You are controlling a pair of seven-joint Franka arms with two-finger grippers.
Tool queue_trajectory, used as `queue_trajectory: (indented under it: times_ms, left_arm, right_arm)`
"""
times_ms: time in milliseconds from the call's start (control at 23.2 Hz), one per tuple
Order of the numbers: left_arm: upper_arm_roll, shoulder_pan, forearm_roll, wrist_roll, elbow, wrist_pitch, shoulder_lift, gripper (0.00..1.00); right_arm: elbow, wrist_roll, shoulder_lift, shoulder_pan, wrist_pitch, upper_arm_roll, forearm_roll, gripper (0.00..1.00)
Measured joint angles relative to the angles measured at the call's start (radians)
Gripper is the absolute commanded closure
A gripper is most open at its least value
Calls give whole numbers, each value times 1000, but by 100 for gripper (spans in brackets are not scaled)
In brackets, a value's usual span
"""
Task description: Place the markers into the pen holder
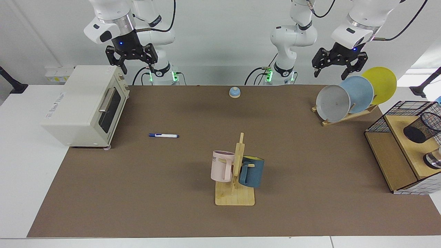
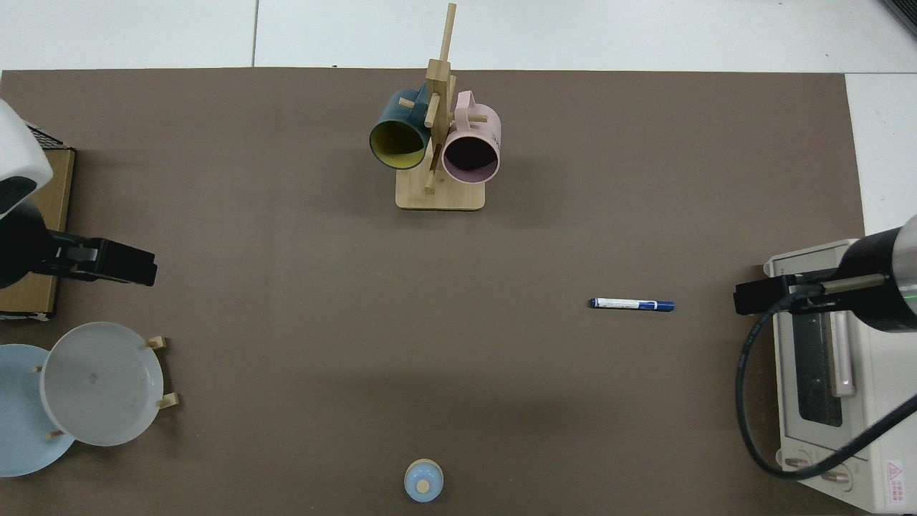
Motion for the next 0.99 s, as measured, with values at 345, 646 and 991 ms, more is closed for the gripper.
queue_trajectory:
  times_ms: [345, 646, 991]
  left_arm:
    - [-2, 0, 0, 0, 0, 0, 0, 0]
    - [-3, 0, 0, 0, 0, 0, 0, 0]
    - [-5, 0, 0, 0, 0, 0, 0, 0]
  right_arm:
    - [0, 1, -2, 0, 0, 0, 0, 0]
    - [-1, 1, -2, -2, 0, -1, 0, 0]
    - [-18, 24, -7, -2, 0, -4, 0, 0]
